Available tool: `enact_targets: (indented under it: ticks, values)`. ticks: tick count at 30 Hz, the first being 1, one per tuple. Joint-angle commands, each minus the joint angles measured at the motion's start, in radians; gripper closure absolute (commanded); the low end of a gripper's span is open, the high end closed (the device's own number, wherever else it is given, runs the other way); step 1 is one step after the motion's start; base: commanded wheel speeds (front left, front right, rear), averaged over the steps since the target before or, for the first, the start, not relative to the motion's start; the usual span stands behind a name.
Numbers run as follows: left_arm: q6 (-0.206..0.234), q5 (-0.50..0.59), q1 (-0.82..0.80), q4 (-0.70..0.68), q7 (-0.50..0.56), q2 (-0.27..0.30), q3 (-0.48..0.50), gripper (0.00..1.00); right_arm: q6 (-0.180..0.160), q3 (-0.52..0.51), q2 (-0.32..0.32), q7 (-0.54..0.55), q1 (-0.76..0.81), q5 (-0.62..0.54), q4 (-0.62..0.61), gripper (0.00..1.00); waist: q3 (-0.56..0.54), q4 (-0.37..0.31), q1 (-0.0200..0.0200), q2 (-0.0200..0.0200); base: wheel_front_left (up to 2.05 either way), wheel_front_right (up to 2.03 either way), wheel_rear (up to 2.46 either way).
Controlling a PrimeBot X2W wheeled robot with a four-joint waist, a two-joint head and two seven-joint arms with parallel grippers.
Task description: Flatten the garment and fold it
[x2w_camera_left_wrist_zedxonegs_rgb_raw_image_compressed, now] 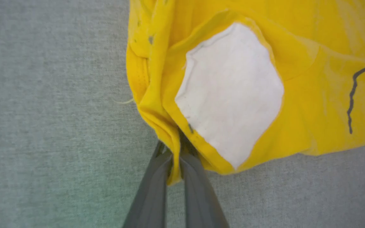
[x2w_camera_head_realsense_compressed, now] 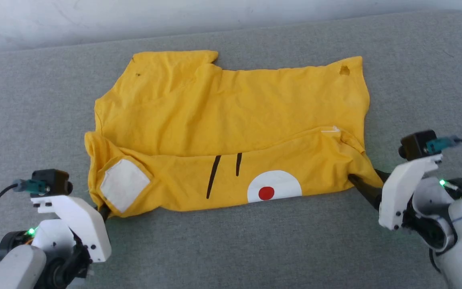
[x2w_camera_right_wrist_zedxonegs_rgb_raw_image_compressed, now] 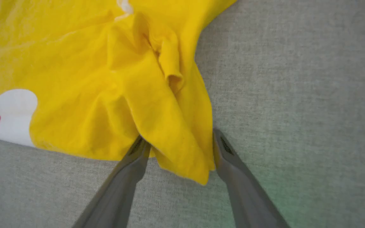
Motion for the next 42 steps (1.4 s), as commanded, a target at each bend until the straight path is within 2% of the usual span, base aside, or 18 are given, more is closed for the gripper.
enact_targets:
  ticks: [1, 3, 4, 5, 6, 7, 11, 15, 23, 29, 31, 34, 35, 36, 37, 38, 39, 42]
  values:
    - [0.005, 0.003, 0.018, -0.001, 0.000, -0.015, -0.013, 1.00, -0.001, 0.020, 0.000, 0.025, -0.002, 0.013, 0.030, 0.00, 0.005, 0.010, -0.0002, 0.0000, 0.00, 0.00, 0.00]
    - [0.004, 0.004, 0.015, -0.004, -0.005, -0.023, -0.017, 1.00, -0.001, 0.051, 0.000, 0.071, -0.019, 0.049, 0.079, 0.00, 0.007, 0.018, -0.0002, 0.0000, 0.00, 0.00, 0.00]
    - [0.002, 0.004, 0.013, -0.003, -0.008, -0.027, -0.019, 1.00, -0.001, 0.066, -0.001, 0.099, -0.022, 0.064, 0.101, 0.27, 0.006, 0.022, -0.0002, 0.0000, 0.00, 0.00, 0.00]
    - [0.000, 0.005, 0.012, -0.002, -0.013, -0.030, -0.020, 1.00, -0.001, 0.078, -0.001, 0.125, -0.023, 0.077, 0.118, 0.64, 0.004, 0.025, -0.0002, 0.0000, 0.00, 0.00, 0.00]
    - [-0.001, 0.004, 0.012, -0.001, -0.022, -0.036, -0.019, 1.00, -0.001, 0.088, -0.002, 0.146, -0.024, 0.088, 0.132, 0.92, 0.002, 0.027, -0.0002, 0.0000, 0.00, 0.00, 0.00]
    - [-0.004, 0.002, 0.013, -0.001, -0.037, -0.043, -0.014, 1.00, -0.001, 0.095, -0.004, 0.162, -0.025, 0.097, 0.141, 1.00, -0.003, 0.029, -0.0002, 0.0000, 0.00, 0.00, 0.00]
    - [-0.016, -0.007, 0.020, 0.004, -0.110, -0.065, 0.017, 1.00, -0.001, 0.110, -0.029, 0.151, -0.023, 0.116, 0.114, 1.00, -0.041, 0.033, -0.0002, 0.0000, 0.00, 0.00, 0.00]
    - [-0.008, -0.009, 0.056, -0.015, -0.147, -0.057, 0.042, 1.00, -0.001, 0.110, -0.078, 0.089, -0.007, 0.109, 0.026, 1.00, -0.100, 0.034, -0.0002, 0.0000, 0.00, 0.00, 0.00]
    - [0.069, 0.008, 0.216, -0.122, -0.200, -0.006, 0.104, 1.00, -0.001, 0.080, -0.125, 0.058, 0.118, 0.091, -0.164, 1.00, -0.192, 0.035, -0.0002, 0.0000, 0.00, 0.00, 0.00]
    - [0.146, -0.010, 0.376, -0.206, -0.205, 0.020, 0.157, 1.00, -0.001, 0.027, -0.122, 0.083, 0.237, 0.076, -0.229, 1.00, -0.212, 0.038, -0.0002, 0.0000, 0.00, 0.00, 0.00]
    - [0.158, -0.029, 0.421, -0.212, -0.196, 0.017, 0.163, 1.00, -0.001, 0.013, -0.117, 0.087, 0.274, 0.067, -0.227, 1.00, -0.209, 0.044, -0.0002, 0.0000, 0.00, 0.00, 0.00]
    - [0.150, -0.047, 0.441, -0.185, -0.202, -0.005, 0.157, 1.00, -0.001, 0.001, -0.093, 0.073, 0.322, 0.043, -0.214, 1.00, -0.199, 0.052, -0.0002, 0.0000, 0.00, 0.00, 0.00]
    - [0.137, -0.051, 0.434, -0.169, -0.207, -0.016, 0.147, 1.00, -0.001, -0.001, -0.087, 0.055, 0.333, 0.031, -0.208, 0.79, -0.193, 0.056, -0.0002, 0.0000, 0.00, 0.00, 0.00]
    - [0.125, -0.055, 0.419, -0.148, -0.224, -0.035, 0.145, 0.85, -0.001, 0.000, -0.079, 0.041, 0.346, 0.025, -0.201, 0.51, -0.188, 0.060, -0.0002, 0.0000, 0.00, 0.00, 0.00]
    - [0.116, -0.057, 0.403, -0.121, -0.243, -0.054, 0.146, 0.63, -0.001, 0.002, -0.070, 0.029, 0.356, 0.024, -0.196, 0.01, -0.185, 0.062, -0.0002, 0.0000, 0.00, 0.00, 0.00]
    - [0.106, -0.062, 0.388, -0.094, -0.257, -0.070, 0.145, 0.36, -0.001, 0.003, -0.064, 0.012, 0.363, 0.017, -0.195, 0.00, -0.182, 0.061, -0.0002, 0.0000, 0.00, 0.00, 0.00]
    - [0.095, -0.068, 0.376, -0.068, -0.268, -0.083, 0.145, 0.00, -0.001, 0.006, -0.061, -0.008, 0.369, 0.010, -0.198, 0.00, -0.180, 0.058, -0.0002, 0.0000, 0.00, 0.00, 0.00]
    - [0.071, -0.065, 0.347, -0.017, -0.302, -0.091, 0.153, 0.00, -0.001, -0.005, -0.054, -0.101, 0.380, -0.024, -0.233, 0.00, -0.173, 0.048, -0.0002, 0.0000, 0.00, 0.00, 0.00]
